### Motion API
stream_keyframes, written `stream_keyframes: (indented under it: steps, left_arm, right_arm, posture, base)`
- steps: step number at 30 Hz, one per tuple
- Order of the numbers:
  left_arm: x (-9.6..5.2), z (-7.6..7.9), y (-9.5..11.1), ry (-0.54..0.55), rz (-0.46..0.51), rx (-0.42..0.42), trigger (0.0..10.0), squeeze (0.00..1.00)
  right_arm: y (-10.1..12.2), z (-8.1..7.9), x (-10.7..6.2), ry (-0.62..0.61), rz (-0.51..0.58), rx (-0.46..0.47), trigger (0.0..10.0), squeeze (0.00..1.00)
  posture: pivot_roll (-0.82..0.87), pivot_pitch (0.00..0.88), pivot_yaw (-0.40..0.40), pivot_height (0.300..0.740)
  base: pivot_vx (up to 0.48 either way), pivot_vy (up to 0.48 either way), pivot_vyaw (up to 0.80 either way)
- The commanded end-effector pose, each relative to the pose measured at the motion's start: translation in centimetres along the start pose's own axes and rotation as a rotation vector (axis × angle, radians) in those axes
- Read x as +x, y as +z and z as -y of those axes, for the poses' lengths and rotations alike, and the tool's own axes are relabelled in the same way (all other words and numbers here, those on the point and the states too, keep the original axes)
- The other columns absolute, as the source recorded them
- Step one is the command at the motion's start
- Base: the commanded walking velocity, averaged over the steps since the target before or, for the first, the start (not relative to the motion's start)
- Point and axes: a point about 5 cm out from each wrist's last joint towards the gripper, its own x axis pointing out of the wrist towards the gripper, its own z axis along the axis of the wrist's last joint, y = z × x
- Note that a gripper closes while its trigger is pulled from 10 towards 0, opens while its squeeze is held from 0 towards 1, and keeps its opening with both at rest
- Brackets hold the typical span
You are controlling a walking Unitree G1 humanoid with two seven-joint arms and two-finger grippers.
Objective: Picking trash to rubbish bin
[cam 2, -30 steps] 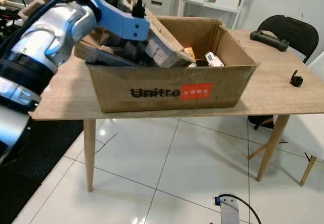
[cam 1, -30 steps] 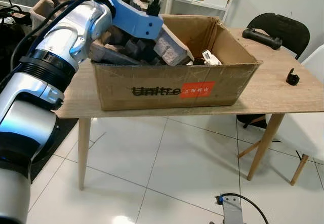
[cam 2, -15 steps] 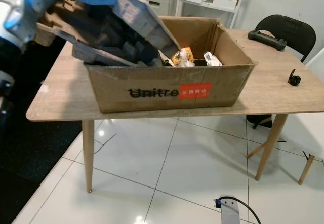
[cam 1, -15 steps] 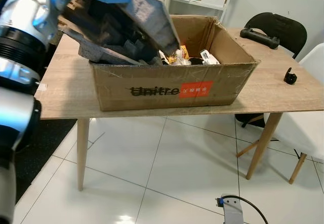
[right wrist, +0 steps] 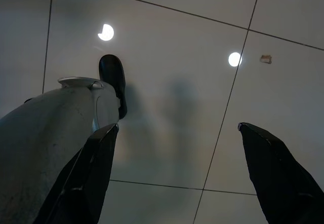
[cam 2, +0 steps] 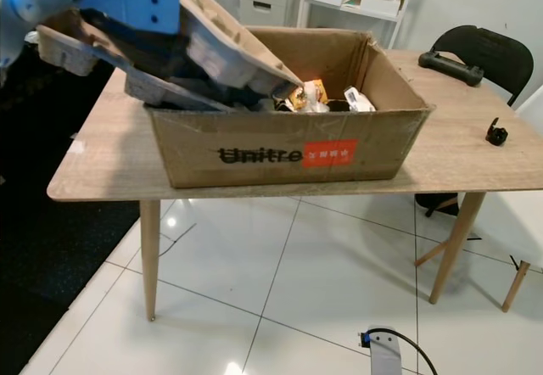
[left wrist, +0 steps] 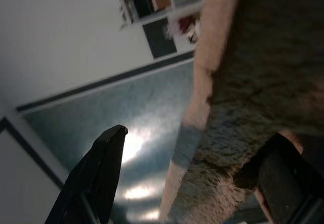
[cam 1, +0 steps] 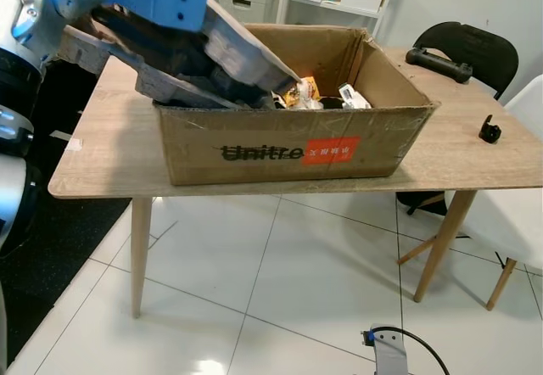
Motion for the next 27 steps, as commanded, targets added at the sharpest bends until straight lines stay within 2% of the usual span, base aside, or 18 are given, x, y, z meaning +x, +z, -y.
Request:
stream_keyframes:
  steps: [1, 5, 7, 9, 12, 13, 14, 15, 18, 20, 21, 23, 26, 27]
  left_arm:
    - [-0.9, -0.5, -0.8, -0.009, 0.001, 0.025, 10.0, 0.00]
    - [-1.1, -1.0, -0.6, -0.003, 0.037, 0.046, 10.0, 0.00]
    - [-1.6, -2.0, -0.4, 0.000, 0.096, 0.101, 10.0, 0.00]
    - [-2.0, -2.5, -0.3, -0.033, 0.128, 0.165, 10.0, 0.00]
    - [-2.3, -2.3, -0.2, -0.094, 0.156, 0.184, 10.0, 0.00]
    - [-2.9, -1.9, 0.1, -0.186, 0.226, 0.121, 10.0, 0.00]
    - [-2.9, -1.9, 0.1, -0.186, 0.226, 0.121, 10.0, 0.00]
    - [-3.4, -1.7, 0.1, -0.243, 0.258, 0.116, 10.0, 0.00]
    - [-3.5, -1.7, 0.1, -0.251, 0.260, 0.121, 10.0, 0.00]
    - [-4.1, -1.8, 0.5, -0.283, 0.342, 0.043, 10.0, 0.00]
    - [-4.1, -1.8, 0.5, -0.283, 0.342, 0.043, 10.0, 0.00]
    - [-4.9, -2.8, 0.5, -0.286, 0.407, 0.002, 10.0, 0.00]
    - [-5.1, -3.2, 0.4, -0.284, 0.415, -0.011, 10.0, 0.00]
    - [-5.5, -3.7, 0.2, -0.281, 0.436, -0.043, 10.0, 0.00]
  right_arm:
    - [-0.5, 0.2, -0.1, -0.007, -0.013, 0.014, 10.0, 0.00]
    - [-0.6, 0.1, -0.1, -0.006, -0.016, 0.016, 10.0, 0.00]
    - [-0.7, 0.1, -0.1, -0.006, -0.018, 0.018, 10.0, 0.00]
    - [-0.7, 0.1, -0.1, -0.005, -0.018, 0.020, 10.0, 0.00]
    - [-0.6, 0.1, -0.1, -0.006, -0.017, 0.021, 10.0, 0.00]
    - [-0.5, 0.2, -0.1, -0.007, -0.015, 0.021, 10.0, 0.00]
    - [-0.5, 0.2, -0.1, -0.007, -0.015, 0.021, 10.0, 0.00]
    - [-0.5, 0.2, -0.1, -0.007, -0.014, 0.021, 10.0, 0.00]
    - [-0.5, 0.2, -0.1, -0.007, -0.014, 0.021, 10.0, 0.00]
    - [-0.4, 0.2, 0.0, -0.008, -0.012, 0.021, 10.0, 0.00]
    - [-0.4, 0.2, 0.0, -0.008, -0.012, 0.021, 10.0, 0.00]
    - [-0.3, 0.2, 0.0, -0.006, -0.011, 0.019, 10.0, 0.00]
    - [-0.3, 0.1, 0.0, -0.005, -0.011, 0.019, 10.0, 0.00]
    - [-0.3, 0.1, 0.0, -0.004, -0.010, 0.020, 10.0, 0.00]
  posture:
    - [0.11, 0.091, -0.055, 0.740]
    - [0.11, 0.090, -0.053, 0.740]
    - [0.11, 0.089, -0.051, 0.740]
    - [0.10, 0.090, -0.051, 0.740]
    - [0.10, 0.088, -0.051, 0.740]
    - [0.10, 0.086, -0.050, 0.740]
    - [0.10, 0.086, -0.050, 0.740]
    - [0.10, 0.086, -0.050, 0.740]
    - [0.10, 0.086, -0.050, 0.740]
    - [0.11, 0.081, -0.048, 0.740]
    - [0.11, 0.081, -0.048, 0.740]
    - [0.11, 0.078, -0.046, 0.740]
    - [0.11, 0.078, -0.046, 0.740]
    - [0.11, 0.079, -0.043, 0.740]
  base:
    - [0.000, 0.000, 0.00]
    - [0.000, 0.000, 0.00]
    - [0.000, 0.000, 0.00]
    - [0.000, 0.000, 0.00]
    - [0.000, 0.000, 0.00]
    - [0.000, 0.000, 0.00]
    - [0.000, 0.000, 0.00]
    - [0.000, 0.000, 0.00]
    - [0.000, 0.000, 0.00]
    - [0.000, 0.000, 0.00]
    - [0.000, 0.000, 0.00]
    - [0.000, 0.000, 0.00]
    - [0.000, 0.000, 0.00]
    - [0.000, 0.000, 0.00]
